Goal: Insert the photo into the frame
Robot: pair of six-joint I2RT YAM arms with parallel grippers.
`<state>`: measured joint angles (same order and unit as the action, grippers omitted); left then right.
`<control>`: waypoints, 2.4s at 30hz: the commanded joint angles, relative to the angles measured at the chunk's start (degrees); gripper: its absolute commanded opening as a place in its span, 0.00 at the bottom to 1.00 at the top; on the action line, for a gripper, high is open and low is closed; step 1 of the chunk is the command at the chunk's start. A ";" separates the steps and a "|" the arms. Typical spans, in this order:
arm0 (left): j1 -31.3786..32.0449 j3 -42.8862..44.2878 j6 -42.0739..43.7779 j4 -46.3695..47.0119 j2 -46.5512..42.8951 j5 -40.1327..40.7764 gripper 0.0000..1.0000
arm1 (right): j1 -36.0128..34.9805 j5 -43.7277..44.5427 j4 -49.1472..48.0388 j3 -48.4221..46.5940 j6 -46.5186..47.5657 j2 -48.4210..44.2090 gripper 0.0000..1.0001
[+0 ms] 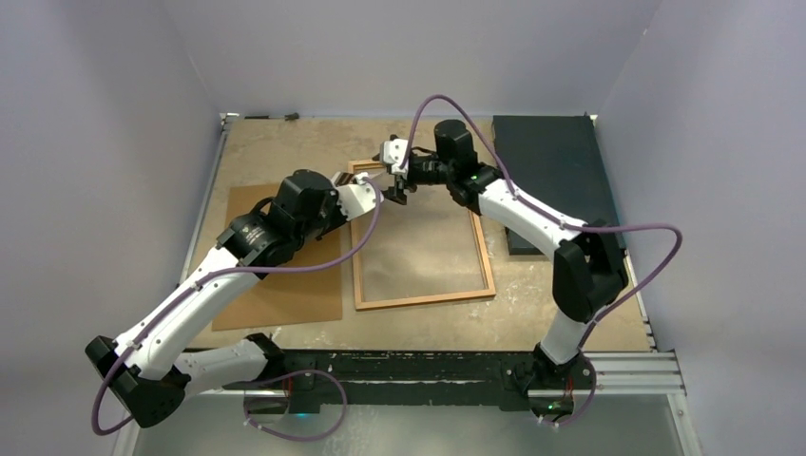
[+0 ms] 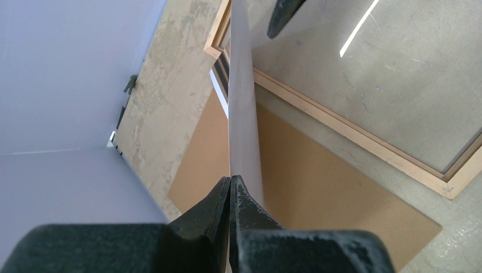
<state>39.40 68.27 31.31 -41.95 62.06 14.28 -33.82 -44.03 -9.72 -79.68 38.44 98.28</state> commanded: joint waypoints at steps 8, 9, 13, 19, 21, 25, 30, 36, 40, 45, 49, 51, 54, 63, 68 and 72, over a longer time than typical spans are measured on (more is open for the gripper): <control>-0.14 -0.70 1.21 -0.16 -2.65 -0.12 0.00 | -1.21 -6.45 -5.56 -3.12 -0.06 6.97 0.72; -0.19 -0.68 1.21 -0.41 -2.73 -0.27 0.00 | -1.44 -5.48 -7.15 -2.69 -0.37 7.03 0.71; -0.19 -1.28 1.19 -0.63 -2.91 -0.40 0.00 | -1.85 -4.23 -11.08 -0.77 -1.34 6.50 0.67; -0.19 -1.47 1.01 -0.06 -2.56 -0.38 0.00 | -2.18 -5.89 -4.26 -4.64 0.26 9.19 0.11; -0.19 -1.31 1.03 0.31 -2.72 0.09 0.00 | -2.21 -5.81 -2.72 -5.46 0.40 9.48 0.00; -0.19 -0.22 1.09 2.38 -2.96 4.47 0.11 | -2.30 -5.48 -1.65 -6.49 -1.16 8.83 0.00; -0.28 2.36 1.33 12.75 -4.65 18.32 0.80 | -3.09 -5.19 -4.46 -5.32 -8.33 4.14 0.00; -0.36 4.16 11.08 43.03 -10.76 33.20 0.89 | -7.43 -3.30 -5.69 -5.66 -19.87 -2.98 0.00; -1.72 9.96 11.84 49.10 -10.28 37.47 0.91 | -11.22 -0.94 -8.83 -6.61 -31.31 -5.67 0.00; -1.93 17.57 13.40 51.34 -8.60 38.30 0.94 | -11.22 4.70 -1.58 -14.40 -50.39 -4.11 0.00; -1.90 21.72 14.56 48.49 -4.26 41.87 0.99 | -7.82 9.48 4.14 -14.59 -60.39 -2.67 0.00; -2.02 21.82 12.16 42.98 -2.16 43.27 1.00 | -5.55 13.13 6.09 -11.55 -63.95 -2.78 0.00; -2.63 22.83 3.48 27.64 0.82 41.00 1.00 | -0.41 14.76 4.91 -3.66 -70.15 -3.80 0.00; -17.81 27.43 -11.61 3.07 14.24 20.99 1.00 | 6.87 27.84 -1.21 14.91 -75.26 -9.06 0.00; -19.70 21.88 -13.42 4.99 13.95 16.31 1.00 | 8.06 33.80 -4.80 23.14 -78.49 -12.90 0.00; -20.55 19.25 -14.78 4.76 14.15 13.85 1.00 | 8.54 38.97 -8.47 29.74 -80.69 -16.98 0.00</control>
<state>19.86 89.14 19.99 -37.17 78.43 32.75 -25.96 -12.47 -11.29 -53.95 -38.68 85.76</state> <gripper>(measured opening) 0.995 0.004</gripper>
